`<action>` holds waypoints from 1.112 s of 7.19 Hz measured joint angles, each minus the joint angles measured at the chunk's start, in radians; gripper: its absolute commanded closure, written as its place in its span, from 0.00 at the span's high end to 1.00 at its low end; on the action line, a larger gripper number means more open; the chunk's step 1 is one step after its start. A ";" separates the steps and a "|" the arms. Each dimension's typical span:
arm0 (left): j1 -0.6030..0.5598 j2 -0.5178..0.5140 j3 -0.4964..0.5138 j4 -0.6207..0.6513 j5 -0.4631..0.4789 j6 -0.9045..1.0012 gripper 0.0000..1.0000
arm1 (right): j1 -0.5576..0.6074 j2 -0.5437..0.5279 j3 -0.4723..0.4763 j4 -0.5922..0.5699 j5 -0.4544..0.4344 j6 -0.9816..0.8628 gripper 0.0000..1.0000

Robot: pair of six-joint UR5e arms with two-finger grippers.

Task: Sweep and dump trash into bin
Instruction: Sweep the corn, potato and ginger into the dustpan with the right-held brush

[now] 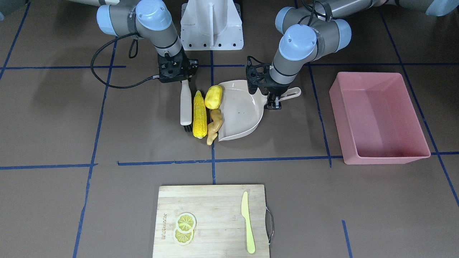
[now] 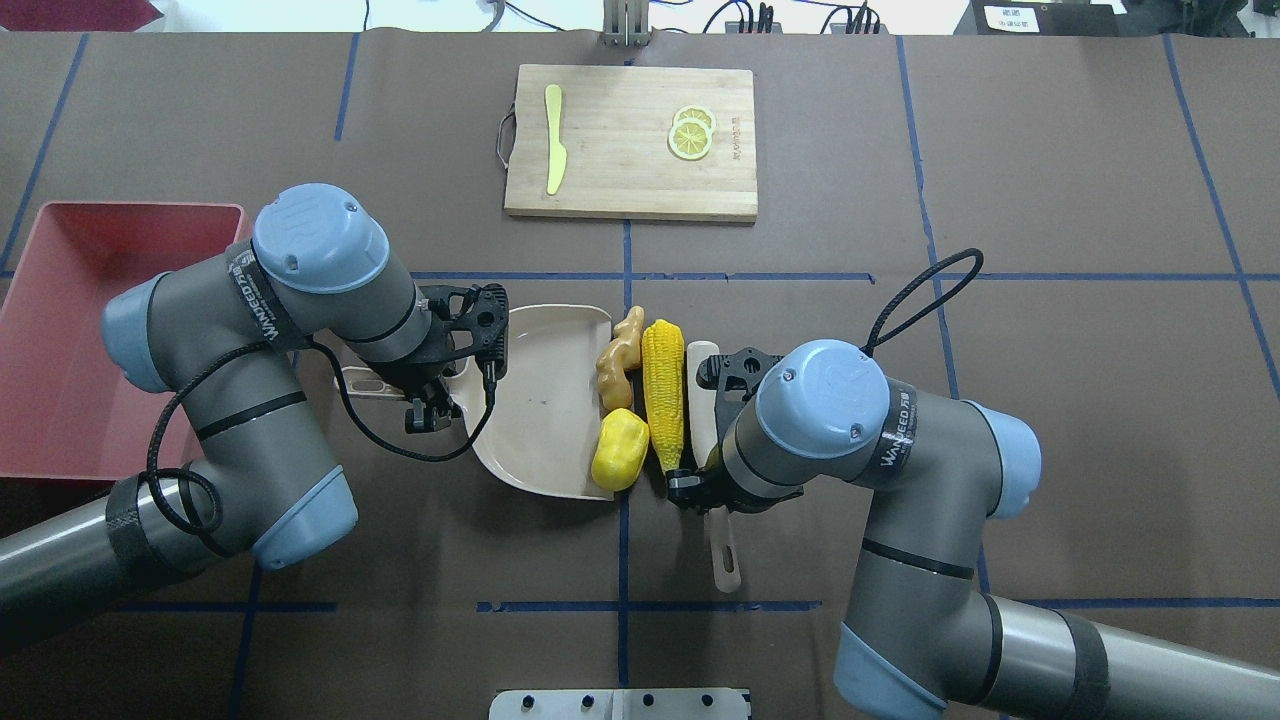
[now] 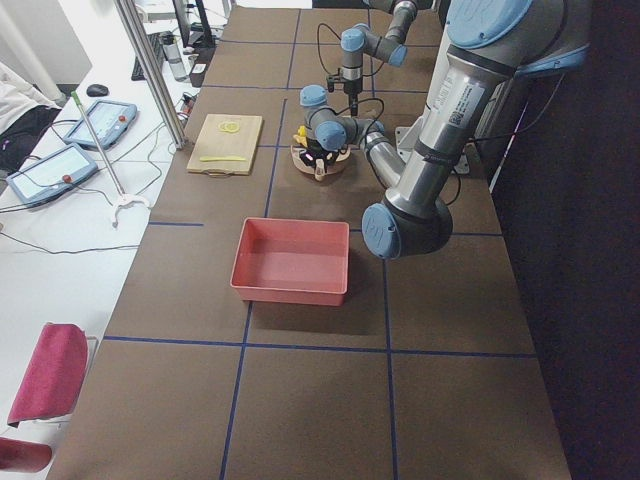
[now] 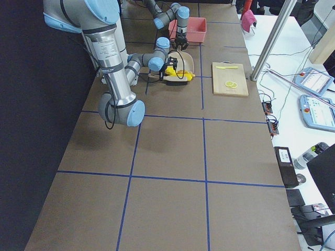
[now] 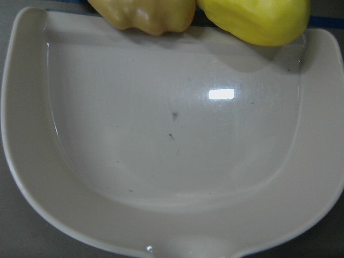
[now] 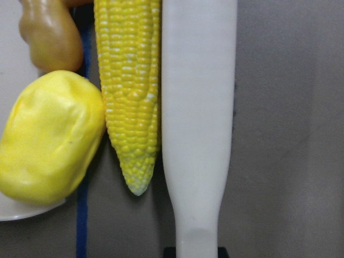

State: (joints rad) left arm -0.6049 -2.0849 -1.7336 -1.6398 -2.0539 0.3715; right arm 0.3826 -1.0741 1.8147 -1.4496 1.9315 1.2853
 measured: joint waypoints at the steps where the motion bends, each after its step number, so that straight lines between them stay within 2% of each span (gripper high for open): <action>1: 0.000 0.000 -0.001 0.000 0.000 -0.001 0.00 | 0.000 0.020 -0.018 0.000 0.000 0.002 0.00; 8: 0.000 0.000 0.000 0.000 0.000 -0.006 0.00 | -0.033 0.156 -0.112 0.002 -0.004 0.030 0.00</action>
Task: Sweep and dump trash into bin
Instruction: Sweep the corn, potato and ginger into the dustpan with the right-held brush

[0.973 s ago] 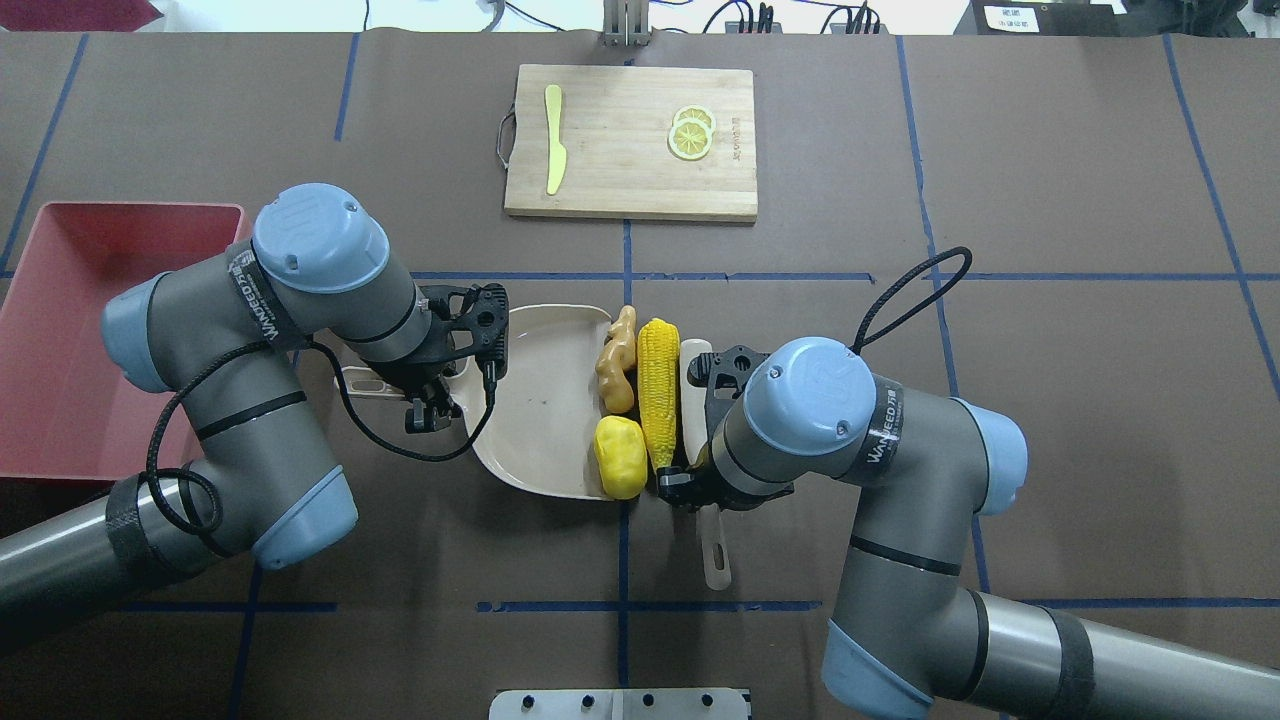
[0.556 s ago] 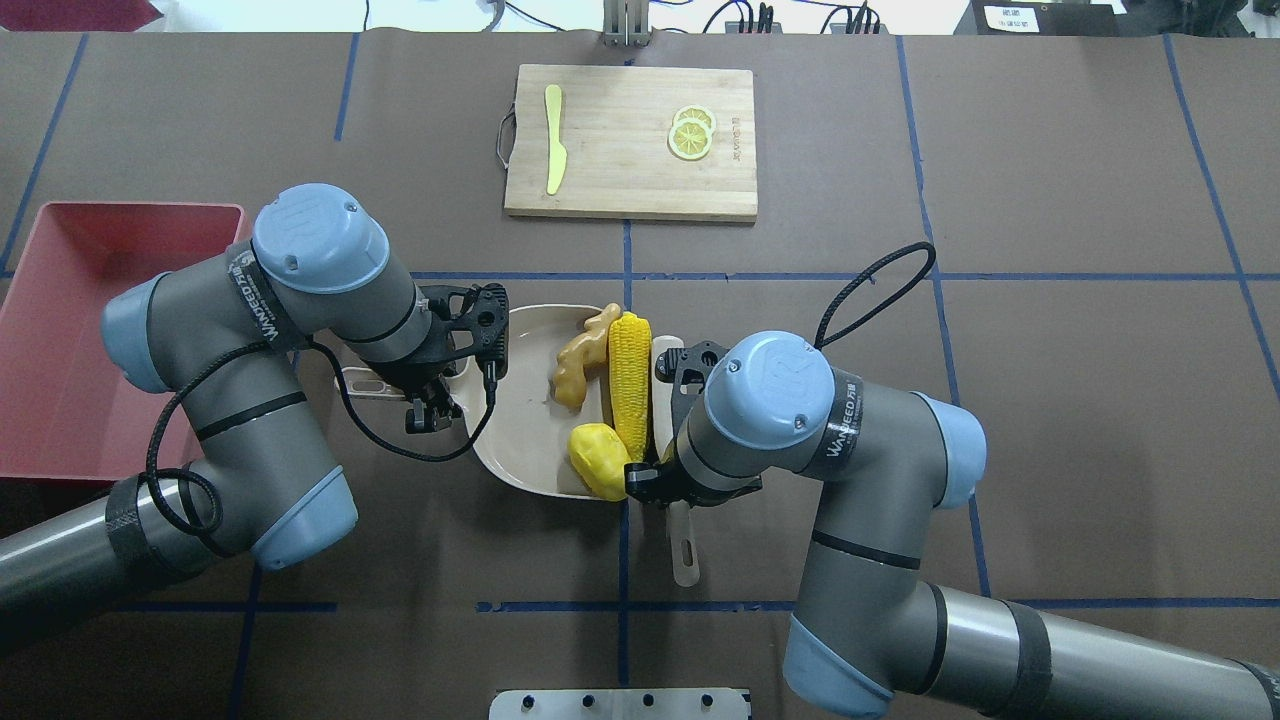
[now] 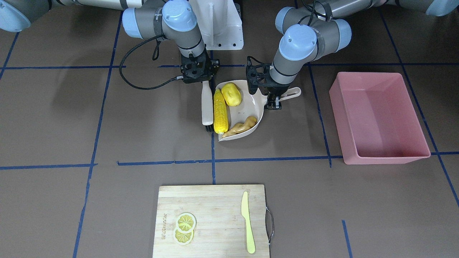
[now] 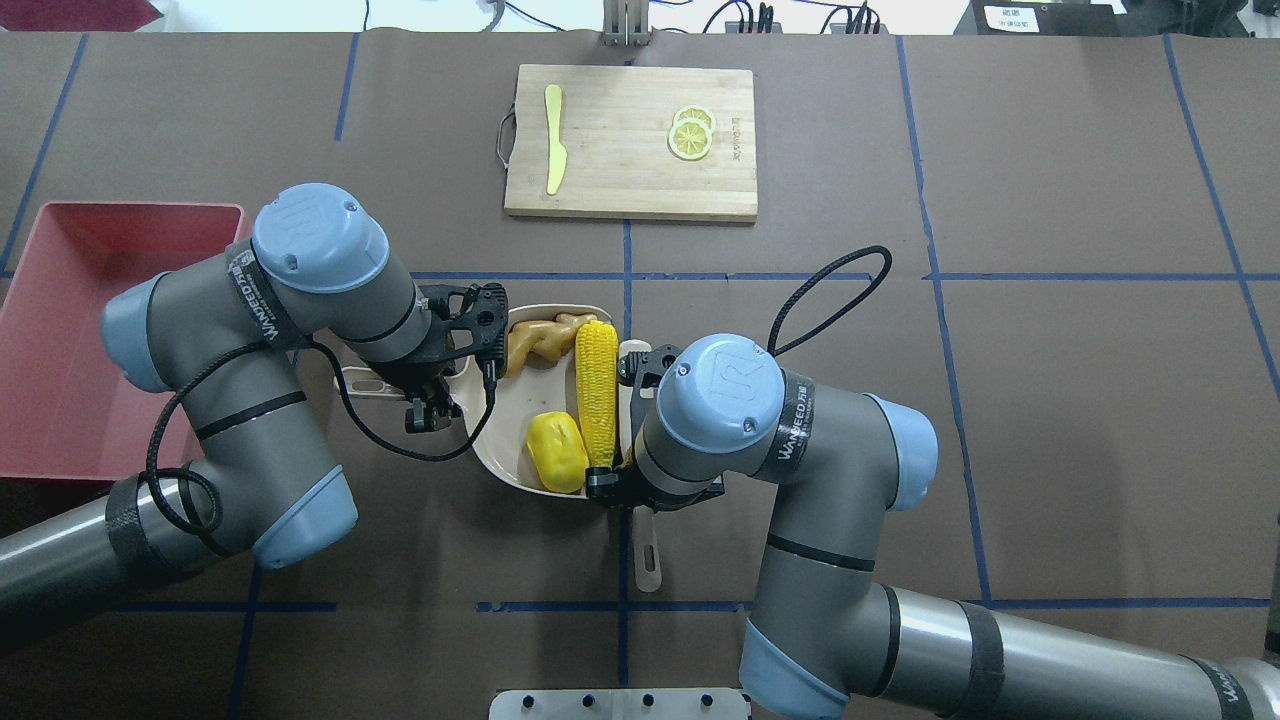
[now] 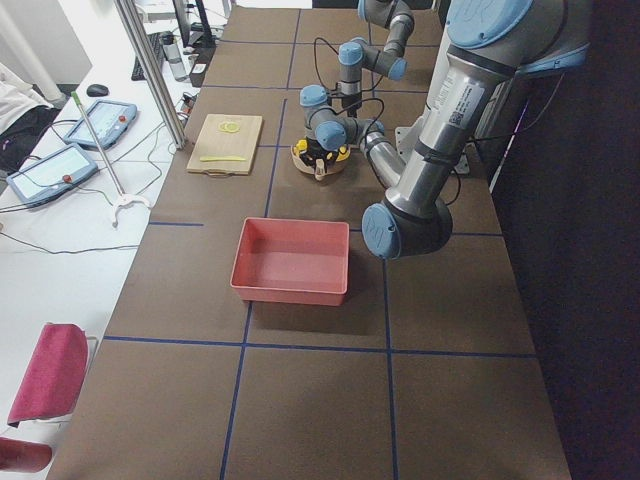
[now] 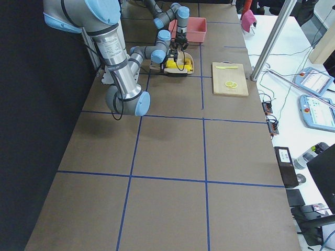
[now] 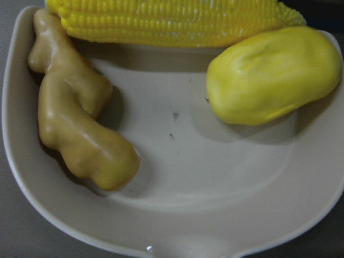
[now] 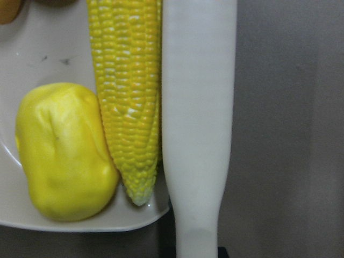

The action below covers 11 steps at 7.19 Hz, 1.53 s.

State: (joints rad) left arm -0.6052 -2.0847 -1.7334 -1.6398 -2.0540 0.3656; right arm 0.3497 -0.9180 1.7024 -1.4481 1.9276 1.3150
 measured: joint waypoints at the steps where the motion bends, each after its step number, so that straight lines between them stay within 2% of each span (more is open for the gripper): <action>1: 0.000 0.000 0.000 0.000 0.000 0.000 0.00 | -0.007 0.010 -0.008 0.000 -0.004 0.001 0.00; 5: 0.001 0.000 0.000 -0.001 -0.001 -0.001 0.00 | -0.024 0.072 -0.057 0.000 -0.010 0.012 0.00; 11: 0.001 0.003 -0.001 -0.007 -0.003 -0.001 0.00 | -0.029 0.073 -0.036 -0.012 -0.007 0.016 0.00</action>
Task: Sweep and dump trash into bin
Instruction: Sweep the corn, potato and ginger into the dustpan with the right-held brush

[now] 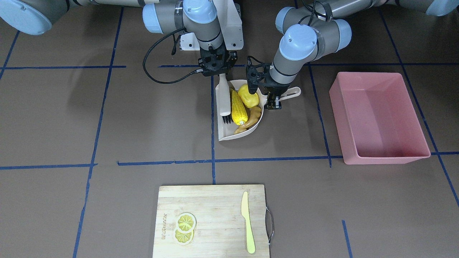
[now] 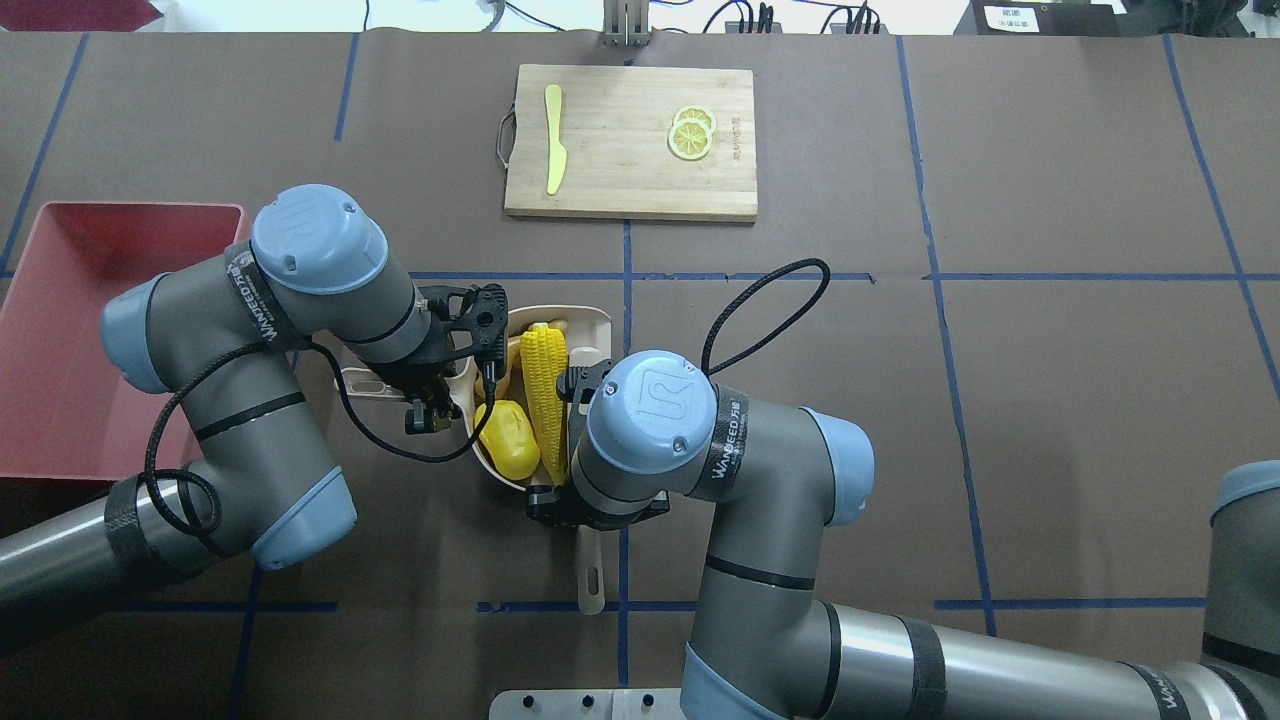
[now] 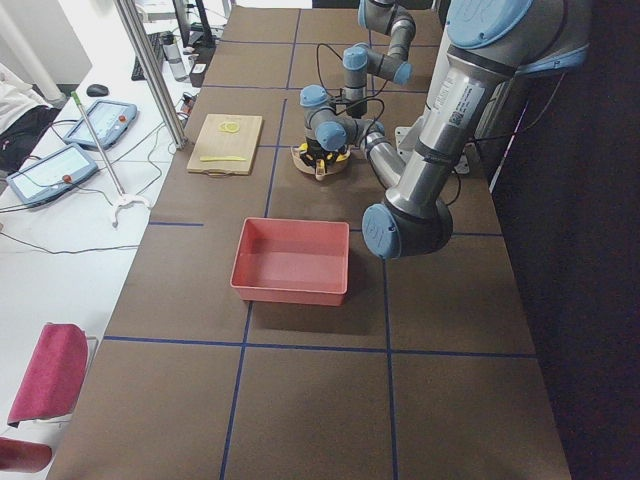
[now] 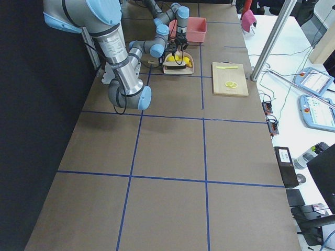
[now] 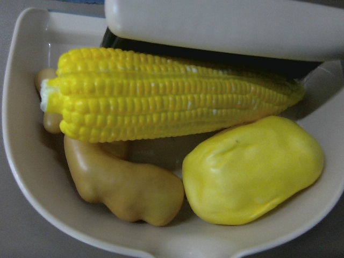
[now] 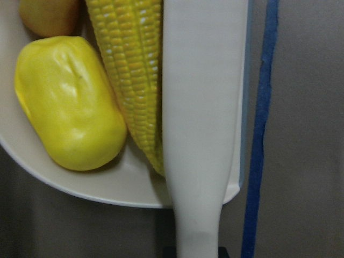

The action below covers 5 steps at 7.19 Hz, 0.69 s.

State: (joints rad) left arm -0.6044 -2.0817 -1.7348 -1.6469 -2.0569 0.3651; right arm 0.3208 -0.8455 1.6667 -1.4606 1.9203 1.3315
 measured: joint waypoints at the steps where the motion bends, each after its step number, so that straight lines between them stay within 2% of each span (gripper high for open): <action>1: 0.000 0.001 0.000 -0.003 0.000 0.000 0.00 | 0.001 -0.009 0.024 -0.032 0.002 0.000 0.00; 5: 0.000 0.005 -0.001 -0.011 0.000 -0.001 0.00 | 0.000 -0.033 0.067 -0.106 0.001 -0.002 0.00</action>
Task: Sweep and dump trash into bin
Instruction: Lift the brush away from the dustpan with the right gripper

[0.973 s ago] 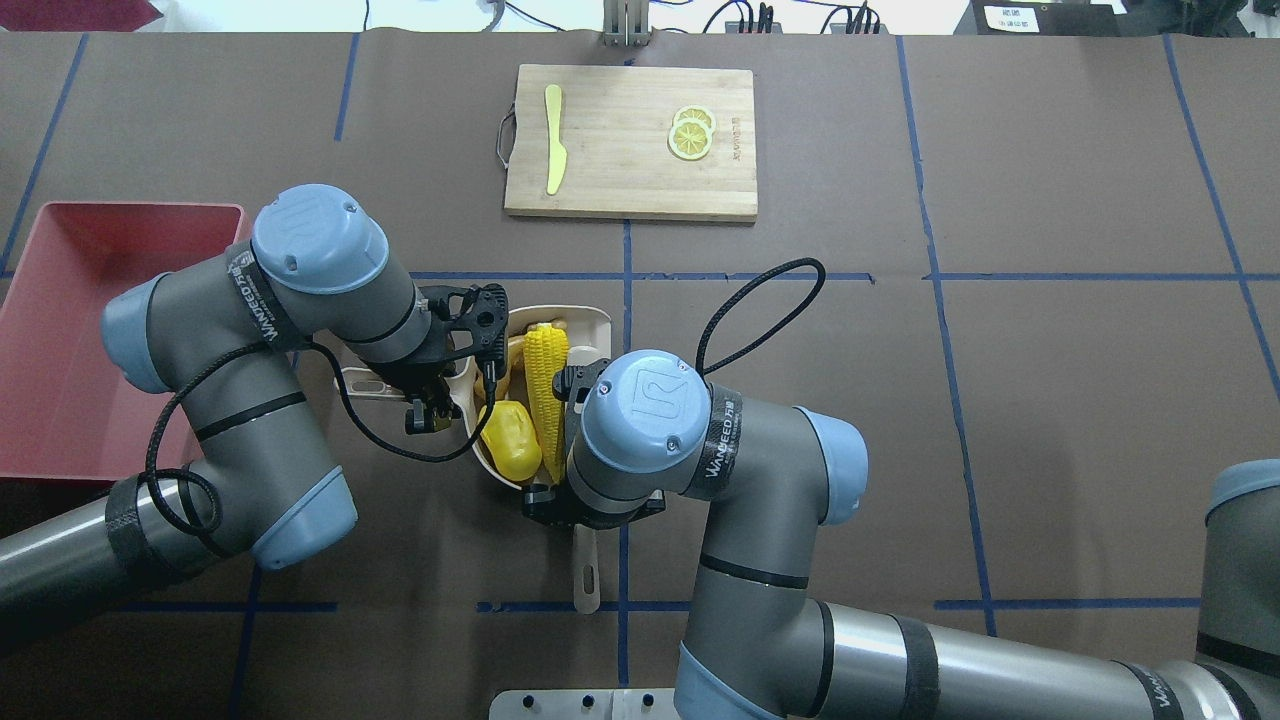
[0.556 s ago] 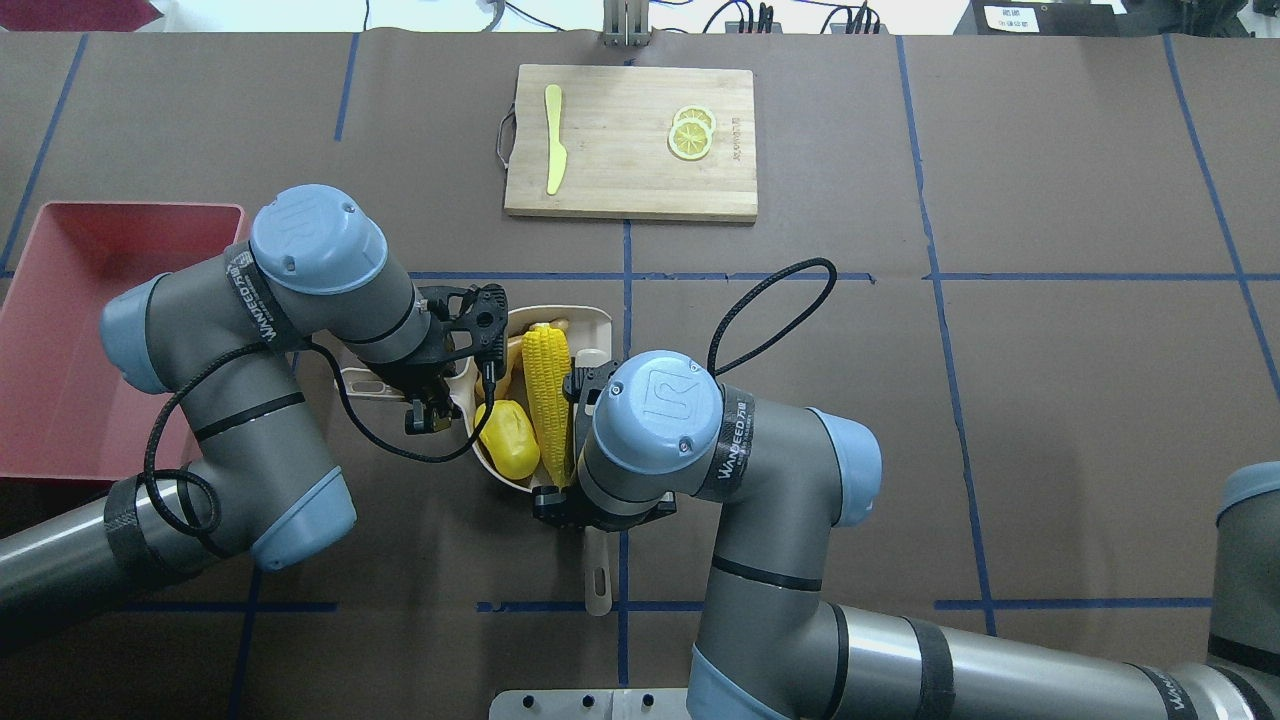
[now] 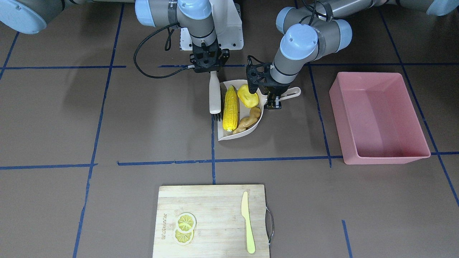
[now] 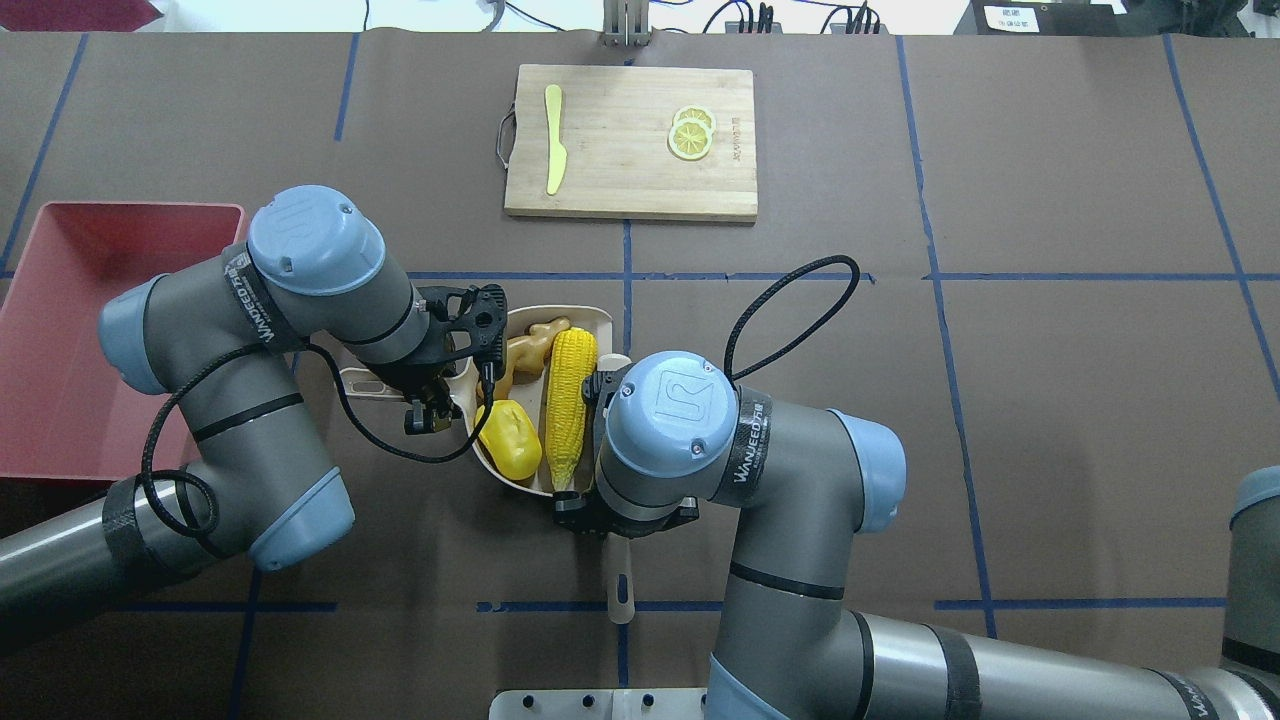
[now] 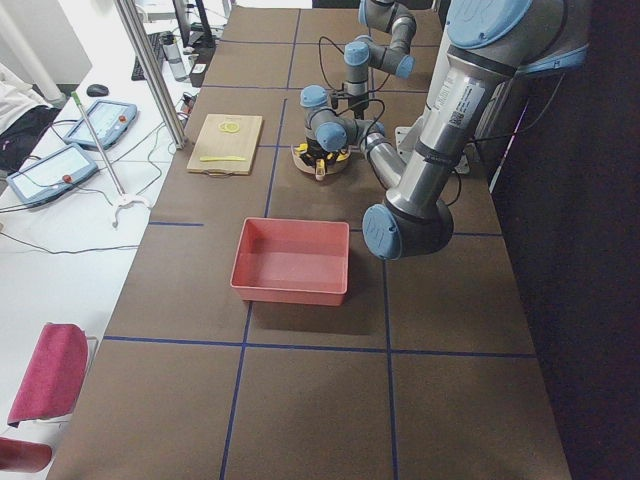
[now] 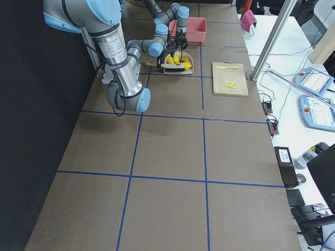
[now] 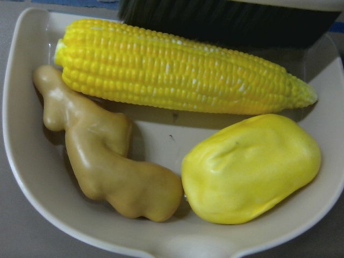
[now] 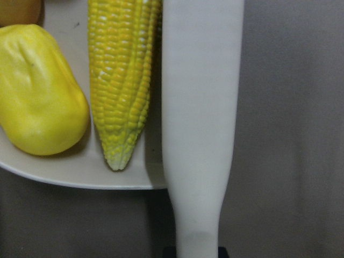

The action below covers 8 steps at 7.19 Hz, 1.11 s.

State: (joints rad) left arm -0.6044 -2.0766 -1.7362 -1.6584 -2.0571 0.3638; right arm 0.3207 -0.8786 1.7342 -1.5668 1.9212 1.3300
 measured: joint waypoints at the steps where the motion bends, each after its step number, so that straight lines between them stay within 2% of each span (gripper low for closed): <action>1: 0.000 0.002 0.000 -0.001 0.000 -0.002 0.00 | 0.000 -0.003 0.002 -0.009 -0.001 0.000 0.00; 5: -0.003 0.015 -0.002 -0.047 -0.001 -0.049 0.00 | 0.010 -0.015 0.089 -0.173 -0.003 -0.023 0.00; 8: -0.006 0.035 -0.001 -0.127 -0.025 -0.107 0.00 | 0.026 -0.038 0.118 -0.208 -0.004 -0.052 0.00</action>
State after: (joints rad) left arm -0.6108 -2.0413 -1.7375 -1.7852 -2.0817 0.2564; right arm 0.3469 -0.9170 1.8519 -1.7744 1.9174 1.2779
